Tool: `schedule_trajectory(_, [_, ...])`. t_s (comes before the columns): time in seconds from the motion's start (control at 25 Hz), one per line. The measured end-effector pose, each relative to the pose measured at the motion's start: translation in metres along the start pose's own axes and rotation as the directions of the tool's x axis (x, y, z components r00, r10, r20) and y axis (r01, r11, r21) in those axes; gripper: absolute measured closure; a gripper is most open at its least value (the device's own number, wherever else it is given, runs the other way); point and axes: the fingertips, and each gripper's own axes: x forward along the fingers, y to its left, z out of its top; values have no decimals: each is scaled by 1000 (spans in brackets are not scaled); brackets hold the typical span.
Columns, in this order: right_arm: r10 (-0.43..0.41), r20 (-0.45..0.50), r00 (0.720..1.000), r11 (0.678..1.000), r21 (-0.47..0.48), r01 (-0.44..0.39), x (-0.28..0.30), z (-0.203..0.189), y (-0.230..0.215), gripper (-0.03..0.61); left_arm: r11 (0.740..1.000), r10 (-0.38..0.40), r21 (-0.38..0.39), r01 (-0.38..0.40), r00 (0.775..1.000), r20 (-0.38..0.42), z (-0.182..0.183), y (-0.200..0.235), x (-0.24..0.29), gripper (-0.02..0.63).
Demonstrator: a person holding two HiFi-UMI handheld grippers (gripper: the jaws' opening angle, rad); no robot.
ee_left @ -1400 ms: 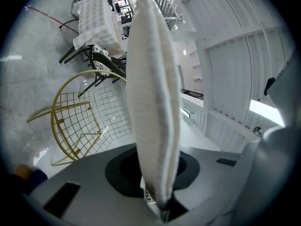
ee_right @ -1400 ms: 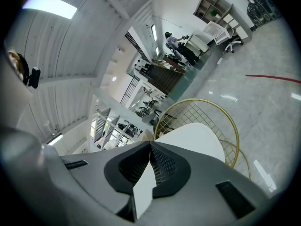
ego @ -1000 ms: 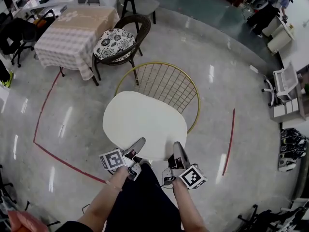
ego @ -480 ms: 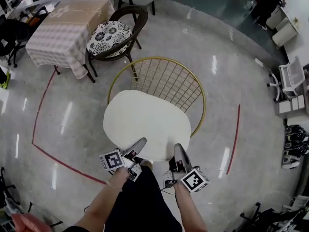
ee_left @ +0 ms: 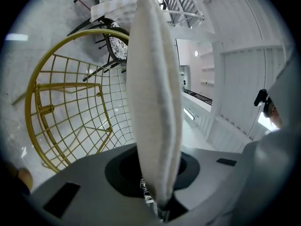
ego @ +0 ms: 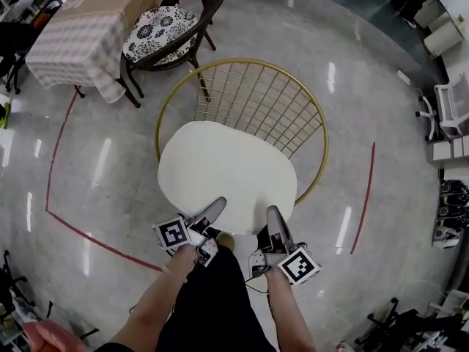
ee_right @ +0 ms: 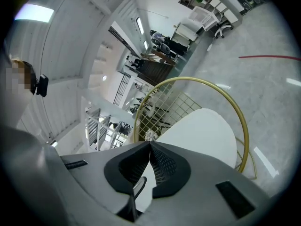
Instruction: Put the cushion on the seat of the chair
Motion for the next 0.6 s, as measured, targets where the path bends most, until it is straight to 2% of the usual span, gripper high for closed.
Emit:
schedule_trajectory(0.32, [-35,1,999,998,47,35,10,-13,-41,589,1000,2,-23,-2,1000,12,4,42,16,534])
schedule_trajectory(0.6, [-23,-11,1000,998,54,24,21,-22,-61,589,999,1,-34,0,1000,24,9,73,28,534])
